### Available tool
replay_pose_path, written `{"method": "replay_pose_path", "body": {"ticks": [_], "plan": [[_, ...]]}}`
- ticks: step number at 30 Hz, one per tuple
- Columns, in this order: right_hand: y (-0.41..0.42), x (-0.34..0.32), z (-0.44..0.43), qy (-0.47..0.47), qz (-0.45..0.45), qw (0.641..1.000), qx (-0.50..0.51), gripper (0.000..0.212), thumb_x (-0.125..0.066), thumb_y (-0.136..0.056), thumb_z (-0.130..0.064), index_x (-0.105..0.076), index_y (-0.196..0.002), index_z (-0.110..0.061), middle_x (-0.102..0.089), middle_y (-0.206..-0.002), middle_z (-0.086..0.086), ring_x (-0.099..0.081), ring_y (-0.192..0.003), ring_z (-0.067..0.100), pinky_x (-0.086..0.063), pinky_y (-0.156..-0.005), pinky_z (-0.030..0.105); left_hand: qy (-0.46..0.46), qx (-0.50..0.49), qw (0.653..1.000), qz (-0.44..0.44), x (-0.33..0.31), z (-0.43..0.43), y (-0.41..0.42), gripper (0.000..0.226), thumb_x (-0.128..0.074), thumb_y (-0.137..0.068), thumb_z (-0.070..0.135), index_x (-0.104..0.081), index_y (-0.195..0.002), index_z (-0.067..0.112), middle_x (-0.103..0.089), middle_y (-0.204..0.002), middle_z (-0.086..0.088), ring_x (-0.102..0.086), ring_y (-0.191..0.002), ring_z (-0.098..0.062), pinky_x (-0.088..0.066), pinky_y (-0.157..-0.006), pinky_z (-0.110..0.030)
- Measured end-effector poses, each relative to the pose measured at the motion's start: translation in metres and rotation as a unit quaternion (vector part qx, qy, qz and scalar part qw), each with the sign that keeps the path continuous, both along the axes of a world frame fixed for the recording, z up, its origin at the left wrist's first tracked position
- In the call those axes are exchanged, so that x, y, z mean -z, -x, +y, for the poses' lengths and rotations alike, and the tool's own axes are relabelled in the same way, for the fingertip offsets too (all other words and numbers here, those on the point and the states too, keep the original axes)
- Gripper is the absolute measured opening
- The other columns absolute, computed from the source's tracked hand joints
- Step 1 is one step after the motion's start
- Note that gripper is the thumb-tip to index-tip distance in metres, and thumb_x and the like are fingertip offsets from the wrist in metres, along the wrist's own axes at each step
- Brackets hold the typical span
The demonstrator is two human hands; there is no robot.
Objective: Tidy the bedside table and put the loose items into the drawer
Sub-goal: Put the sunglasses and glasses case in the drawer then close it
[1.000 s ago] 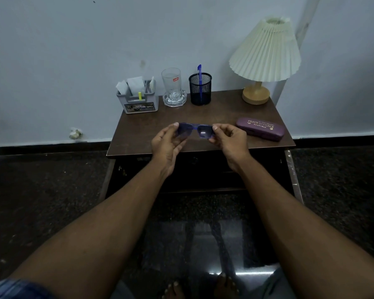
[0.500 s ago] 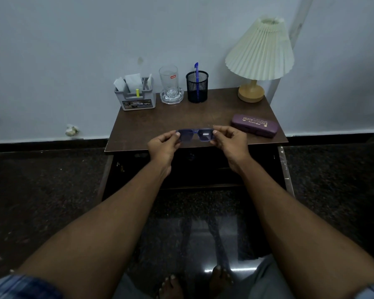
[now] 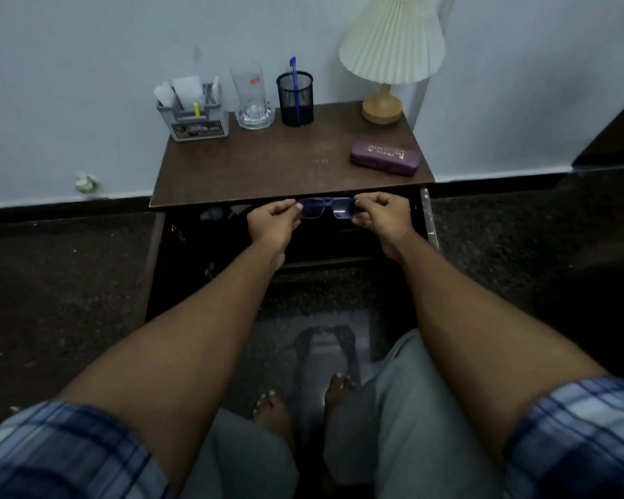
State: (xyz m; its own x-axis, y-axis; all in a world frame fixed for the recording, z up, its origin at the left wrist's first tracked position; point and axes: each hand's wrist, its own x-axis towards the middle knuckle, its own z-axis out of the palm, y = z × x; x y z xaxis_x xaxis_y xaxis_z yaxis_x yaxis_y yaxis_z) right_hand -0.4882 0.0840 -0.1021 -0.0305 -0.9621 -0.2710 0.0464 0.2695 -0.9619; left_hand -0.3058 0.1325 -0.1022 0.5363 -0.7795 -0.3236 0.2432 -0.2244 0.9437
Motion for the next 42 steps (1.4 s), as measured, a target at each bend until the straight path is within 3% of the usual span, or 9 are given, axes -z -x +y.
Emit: {"method": "replay_pose_path", "body": {"ticks": [5, 9, 16, 22, 25, 30, 33, 37, 42], "plan": [[0.018, 0.026, -0.001, -0.019, 0.076, 0.997, -0.020, 0.015, -0.063, -0.096, -0.001, -0.069, -0.085, -0.010, -0.068, -0.084, 0.011, -0.063, -0.062, 0.013, -0.056, -0.057, 0.017, -0.047, 0.006, 0.998, -0.032, 0.030, -0.004, 0.018, 0.024, -0.077, -0.087, 0.003, -0.075, -0.110, -0.003, -0.075, -0.106, -0.017, -0.073, -0.092, -0.021, -0.061, -0.087, -0.031], [0.027, 0.053, -0.018, -0.029, 0.129, 0.991, 0.004, 0.010, -0.066, -0.092, 0.002, -0.071, -0.093, -0.006, -0.072, -0.098, 0.019, -0.068, -0.081, 0.024, -0.062, -0.082, 0.035, -0.077, 0.011, 0.996, -0.052, 0.057, -0.020, 0.031, 0.022, -0.079, -0.085, 0.003, -0.077, -0.106, 0.000, -0.077, -0.101, -0.014, -0.073, -0.081, -0.015, -0.063, -0.078, -0.027], [0.027, 0.096, -0.056, -0.030, 0.195, 0.980, 0.036, 0.012, -0.071, -0.088, -0.007, -0.077, -0.098, -0.009, -0.076, -0.099, 0.012, -0.074, -0.095, 0.027, -0.060, -0.091, 0.044, -0.117, 0.006, 0.990, -0.075, 0.098, -0.060, 0.040, 0.021, -0.080, -0.084, 0.006, -0.078, -0.104, 0.004, -0.077, -0.102, -0.011, -0.075, -0.094, -0.022, -0.063, -0.088, -0.038], [0.027, 0.107, -0.068, -0.024, 0.188, 0.981, 0.026, 0.010, -0.072, -0.086, -0.010, -0.077, -0.091, -0.017, -0.077, -0.094, 0.008, -0.074, -0.088, 0.023, -0.061, -0.089, 0.041, -0.108, 0.006, 0.993, -0.047, 0.115, -0.071, 0.036, 0.021, -0.077, -0.086, 0.005, -0.077, -0.107, 0.003, -0.077, -0.102, -0.012, -0.074, -0.092, -0.020, -0.062, -0.088, -0.033], [0.027, 0.100, -0.065, -0.025, 0.175, 0.984, 0.021, 0.010, -0.071, -0.083, -0.012, -0.075, -0.081, -0.020, -0.075, -0.086, 0.006, -0.066, -0.074, 0.018, -0.058, -0.080, 0.036, -0.092, 0.009, 0.996, -0.018, 0.115, -0.066, 0.034, 0.022, -0.075, -0.089, 0.004, -0.075, -0.110, 0.001, -0.076, -0.098, -0.011, -0.072, -0.083, -0.014, -0.061, -0.076, -0.024], [0.025, 0.072, -0.050, 0.017, 0.128, 0.992, 0.006, 0.015, -0.071, -0.084, -0.008, -0.071, -0.071, -0.016, -0.067, -0.066, 0.002, -0.058, -0.057, 0.011, -0.050, -0.060, 0.025, -0.043, 0.002, 0.999, -0.010, 0.096, -0.047, 0.027, 0.015, -0.074, -0.089, 0.004, -0.075, -0.104, 0.004, -0.073, -0.083, 0.000, -0.071, -0.075, -0.009, -0.058, -0.067, -0.018], [0.020, 0.051, -0.041, 0.050, 0.089, 0.994, -0.033, 0.009, -0.068, -0.086, 0.001, -0.071, -0.079, -0.003, -0.063, -0.064, 0.003, -0.054, -0.050, 0.005, -0.045, -0.052, 0.017, -0.011, -0.031, 0.999, -0.028, 0.078, -0.032, 0.018, 0.012, -0.076, -0.087, 0.006, -0.076, -0.099, 0.006, -0.074, -0.080, -0.001, -0.072, -0.071, -0.009, -0.057, -0.063, -0.016], [0.000, 0.020, -0.030, 0.098, 0.073, 0.992, -0.044, 0.008, -0.067, -0.087, 0.005, -0.072, -0.093, 0.007, -0.064, -0.066, 0.006, -0.056, -0.052, 0.005, -0.046, -0.052, 0.017, 0.040, -0.065, 0.996, -0.041, 0.051, -0.020, 0.002, 0.010, -0.076, -0.086, 0.004, -0.076, -0.094, 0.009, -0.074, -0.078, -0.002, -0.070, -0.069, -0.007, -0.058, -0.066, -0.018], [-0.037, -0.010, -0.044, 0.170, 0.091, 0.981, -0.009, 0.012, -0.075, -0.086, -0.004, -0.076, -0.098, -0.004, -0.073, -0.083, 0.005, -0.064, -0.069, 0.006, -0.055, -0.068, 0.017, 0.064, -0.093, 0.988, -0.106, 0.019, -0.038, -0.031, 0.015, -0.075, -0.087, 0.006, -0.076, -0.102, 0.003, -0.077, -0.092, -0.011, -0.070, -0.080, -0.014, -0.060, -0.081, -0.028]]}}
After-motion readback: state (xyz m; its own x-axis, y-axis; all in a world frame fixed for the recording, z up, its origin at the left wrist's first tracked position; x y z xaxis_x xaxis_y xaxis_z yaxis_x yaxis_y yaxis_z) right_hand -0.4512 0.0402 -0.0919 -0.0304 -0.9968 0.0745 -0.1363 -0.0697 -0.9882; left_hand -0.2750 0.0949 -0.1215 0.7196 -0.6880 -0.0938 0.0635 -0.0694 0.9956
